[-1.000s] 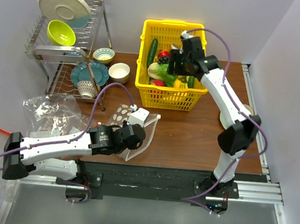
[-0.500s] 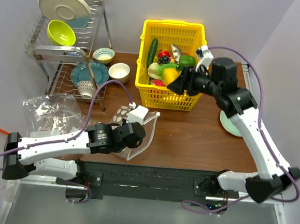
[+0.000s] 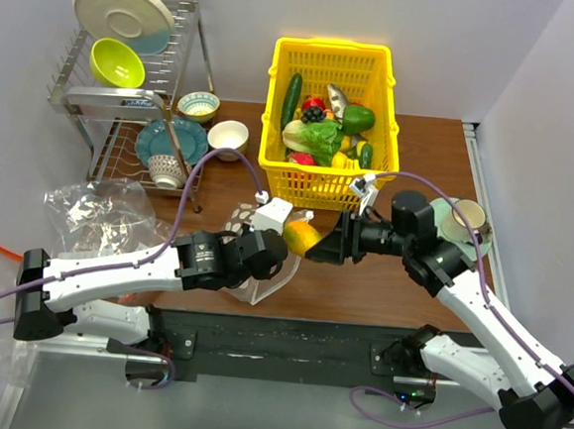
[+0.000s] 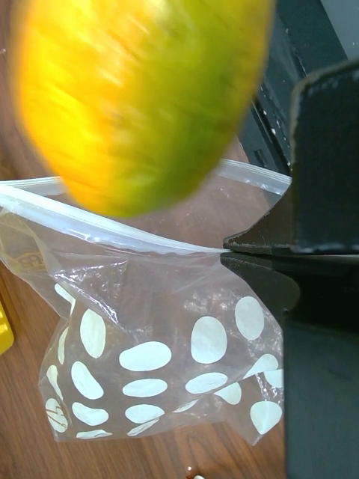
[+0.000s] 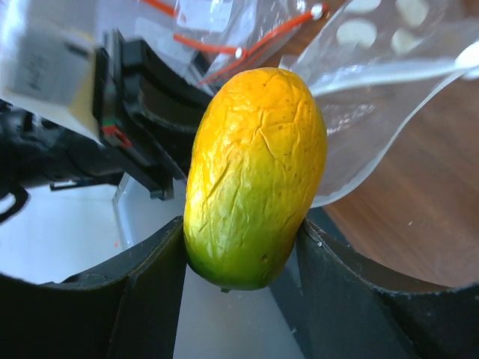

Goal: Place the food in the zip-top bag and seal the zipper
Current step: Place the fake fruit in the zipper food storage bag.

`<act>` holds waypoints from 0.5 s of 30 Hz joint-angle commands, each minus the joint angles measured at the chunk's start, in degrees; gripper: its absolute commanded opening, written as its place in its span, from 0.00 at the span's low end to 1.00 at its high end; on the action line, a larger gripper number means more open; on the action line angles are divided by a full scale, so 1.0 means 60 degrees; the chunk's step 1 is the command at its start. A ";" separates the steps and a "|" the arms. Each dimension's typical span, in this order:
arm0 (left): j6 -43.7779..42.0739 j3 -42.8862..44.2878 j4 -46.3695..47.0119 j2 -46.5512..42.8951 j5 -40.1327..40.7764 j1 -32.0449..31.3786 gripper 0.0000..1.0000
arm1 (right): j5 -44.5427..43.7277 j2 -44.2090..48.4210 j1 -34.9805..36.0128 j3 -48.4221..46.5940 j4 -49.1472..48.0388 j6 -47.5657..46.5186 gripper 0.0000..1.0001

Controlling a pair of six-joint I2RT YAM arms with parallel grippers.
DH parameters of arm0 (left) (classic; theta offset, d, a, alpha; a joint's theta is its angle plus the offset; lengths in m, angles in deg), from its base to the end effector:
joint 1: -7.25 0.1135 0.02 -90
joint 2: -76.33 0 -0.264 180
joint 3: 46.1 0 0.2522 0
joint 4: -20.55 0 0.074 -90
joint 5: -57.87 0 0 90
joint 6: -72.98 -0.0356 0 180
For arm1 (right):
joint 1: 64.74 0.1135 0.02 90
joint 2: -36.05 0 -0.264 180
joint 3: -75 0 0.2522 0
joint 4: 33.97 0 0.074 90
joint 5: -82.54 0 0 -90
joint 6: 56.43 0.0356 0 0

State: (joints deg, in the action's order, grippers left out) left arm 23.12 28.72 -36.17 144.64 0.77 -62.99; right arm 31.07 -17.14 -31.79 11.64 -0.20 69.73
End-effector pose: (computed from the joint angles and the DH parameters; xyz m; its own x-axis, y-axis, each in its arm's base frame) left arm 0.0992 -0.2189 0.3076 -0.6322 0.1589 -0.7583 0.3468 0.9333 -0.0935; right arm 0.1586 0.1292 0.3286 -0.8049 0.0283 -0.5927 -0.5320 0.4078 0.7420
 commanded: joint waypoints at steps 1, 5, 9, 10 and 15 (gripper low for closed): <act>0.0341 0.0590 0.0187 0.0069 -0.0064 0.0017 0.00 | -0.0004 0.0324 0.0441 0.0590 -0.1211 0.0565 0.58; 0.0648 0.0766 -0.0237 0.0011 0.0024 0.0017 0.00 | -0.0355 0.0413 0.0587 0.1176 -0.1620 0.0754 0.58; 0.0678 0.0635 -0.0019 -0.0282 -0.0166 0.0017 0.00 | -0.0604 0.0252 0.0675 0.1631 -0.2118 0.1004 0.58; 0.0678 0.0591 0.0055 -0.0369 -0.0239 0.0017 0.00 | -0.0678 0.0150 0.0690 0.1646 -0.2221 0.1033 0.58; 0.0766 0.0400 0.0246 -0.0692 -0.0415 0.0031 0.00 | -0.1015 -0.0144 0.0851 0.1894 -0.2470 0.1150 0.58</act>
State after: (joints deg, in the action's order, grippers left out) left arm 25.97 30.79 -37.00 142.94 -1.09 -62.99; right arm 27.35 -17.10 -27.53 21.71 -9.62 74.89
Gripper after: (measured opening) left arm 0.018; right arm 0.580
